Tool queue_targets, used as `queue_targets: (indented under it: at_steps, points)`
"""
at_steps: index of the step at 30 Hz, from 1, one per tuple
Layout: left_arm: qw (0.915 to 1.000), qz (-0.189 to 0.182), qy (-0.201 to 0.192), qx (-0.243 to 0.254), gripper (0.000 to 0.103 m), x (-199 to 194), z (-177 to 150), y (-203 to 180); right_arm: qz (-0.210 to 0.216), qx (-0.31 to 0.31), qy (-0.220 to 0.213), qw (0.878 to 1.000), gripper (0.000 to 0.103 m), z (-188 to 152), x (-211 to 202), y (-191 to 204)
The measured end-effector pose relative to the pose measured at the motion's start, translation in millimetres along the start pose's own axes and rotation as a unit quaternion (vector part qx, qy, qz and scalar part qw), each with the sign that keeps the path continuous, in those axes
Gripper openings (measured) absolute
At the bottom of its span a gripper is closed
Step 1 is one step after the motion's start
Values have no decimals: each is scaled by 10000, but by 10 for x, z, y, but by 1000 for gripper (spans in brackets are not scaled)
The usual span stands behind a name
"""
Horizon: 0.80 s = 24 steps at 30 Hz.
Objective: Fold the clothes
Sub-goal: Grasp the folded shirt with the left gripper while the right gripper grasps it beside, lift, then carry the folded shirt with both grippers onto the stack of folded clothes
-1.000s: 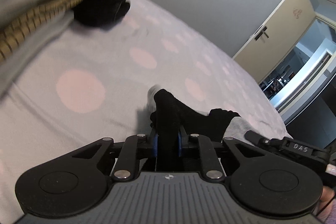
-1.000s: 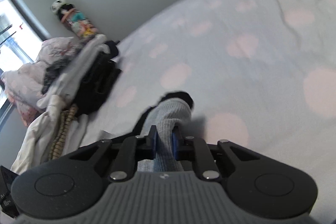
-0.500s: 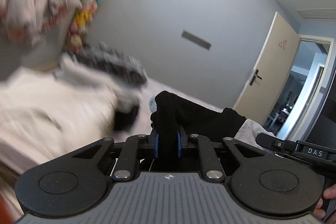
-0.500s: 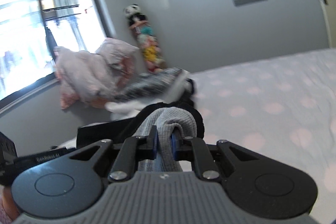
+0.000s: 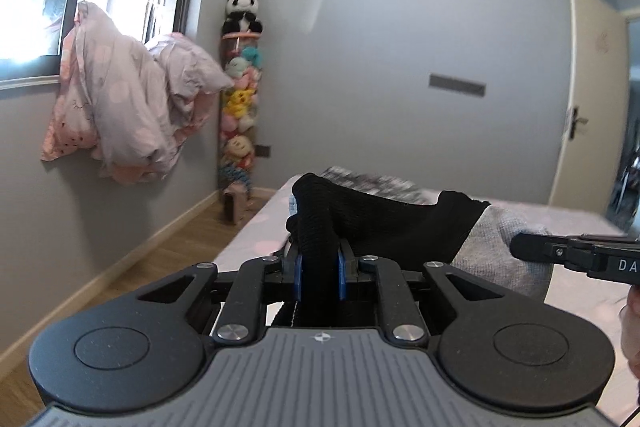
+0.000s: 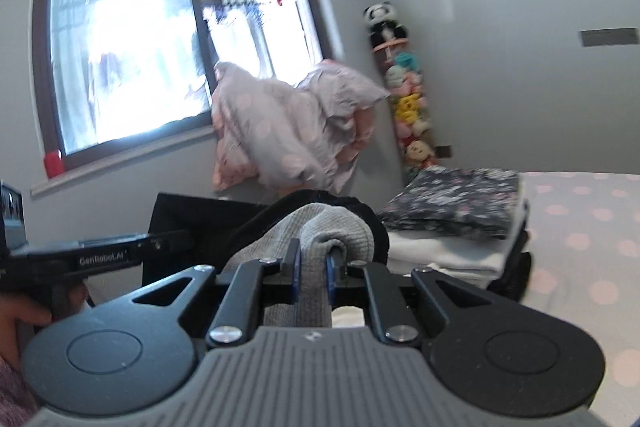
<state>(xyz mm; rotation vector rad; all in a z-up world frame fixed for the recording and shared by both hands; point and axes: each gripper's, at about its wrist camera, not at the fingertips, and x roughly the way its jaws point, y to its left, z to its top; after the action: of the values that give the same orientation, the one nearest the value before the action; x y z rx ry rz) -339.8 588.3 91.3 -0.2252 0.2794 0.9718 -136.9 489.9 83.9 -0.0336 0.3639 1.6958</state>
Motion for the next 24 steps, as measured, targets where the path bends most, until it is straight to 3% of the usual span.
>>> queue_targets:
  at_steps: [5,9,13,18,21,24]
  points:
    - [9988,98,471,118,18,564,-95,223,-63,-22,349,9994,13,-51,610,-147]
    - [9952,123,938,229,18,1048,-174,279,-137,229,716,9971,13,-113,1069,-502]
    - [9897,162,1358,427,19,1373,-312,332,-164,663,1109,9915,13,-226,1428,-844]
    - [9860,195,1632,267,19,1607,-413,461,-89,1295,1520,9798,14,-376,1705,-1105]
    - [9858,202,1658,182,19,1621,-414,490,42,1840,1655,9689,22,-380,1710,-1231]
    - [9851,235,1678,285,19,1589,-399,459,243,2645,1721,9486,38,-411,1663,-1428]
